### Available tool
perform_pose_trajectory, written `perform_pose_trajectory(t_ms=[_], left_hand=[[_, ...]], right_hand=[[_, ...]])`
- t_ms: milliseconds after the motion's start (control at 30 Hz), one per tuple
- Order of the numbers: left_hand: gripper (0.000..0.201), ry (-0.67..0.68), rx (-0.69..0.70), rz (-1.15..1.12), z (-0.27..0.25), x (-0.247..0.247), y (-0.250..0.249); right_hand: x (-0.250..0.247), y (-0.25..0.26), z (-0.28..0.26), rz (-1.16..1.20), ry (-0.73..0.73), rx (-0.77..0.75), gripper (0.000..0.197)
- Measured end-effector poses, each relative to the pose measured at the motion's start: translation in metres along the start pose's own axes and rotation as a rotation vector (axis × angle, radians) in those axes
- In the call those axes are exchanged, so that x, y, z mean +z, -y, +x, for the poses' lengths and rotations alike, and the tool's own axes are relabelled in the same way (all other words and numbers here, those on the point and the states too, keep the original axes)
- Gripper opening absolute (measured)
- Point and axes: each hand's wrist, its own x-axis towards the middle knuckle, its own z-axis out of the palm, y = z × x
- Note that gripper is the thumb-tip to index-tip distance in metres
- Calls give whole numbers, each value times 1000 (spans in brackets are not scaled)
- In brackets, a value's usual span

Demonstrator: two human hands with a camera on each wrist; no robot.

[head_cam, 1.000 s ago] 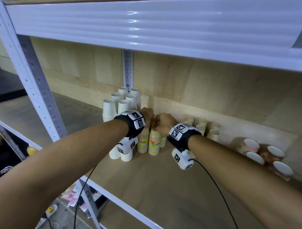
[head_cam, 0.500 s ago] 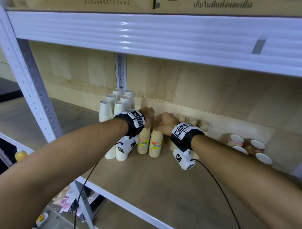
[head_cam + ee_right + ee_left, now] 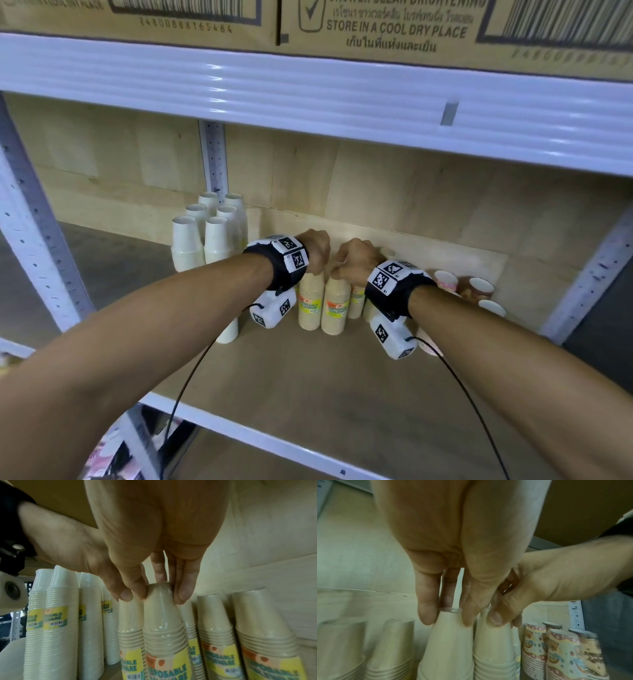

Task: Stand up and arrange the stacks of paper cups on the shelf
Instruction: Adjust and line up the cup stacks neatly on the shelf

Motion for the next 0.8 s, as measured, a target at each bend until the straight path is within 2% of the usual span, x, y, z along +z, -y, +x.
perform_pose_trajectory(t_ms=[67, 167, 333, 433, 500, 600, 700, 800], left_hand=[[32, -11, 17, 5, 1, 3, -5], [17, -23, 35, 4, 4, 9, -14], [7, -63, 54, -24, 15, 17, -21], [24, -85, 70, -29, 19, 22, -21], [8, -97, 73, -59, 22, 25, -20], [26, -92, 75, -80, 27, 28, -19], [28, -106, 82, -93, 29, 31, -19], [27, -57, 70, -87, 31, 33, -18]], right_hand=[[-1, -7, -2, 3, -10, 20, 36], [-2, -15, -4, -2, -28, 46, 31], [1, -26, -3, 5, -28, 33, 9], [6, -33, 3, 21, -15, 49, 13], [7, -37, 6, 25, -4, 54, 17], [8, -41, 12, 34, 0, 63, 18], [11, -45, 16, 36, 7, 72, 17], [12, -47, 17, 30, 29, 68, 16]])
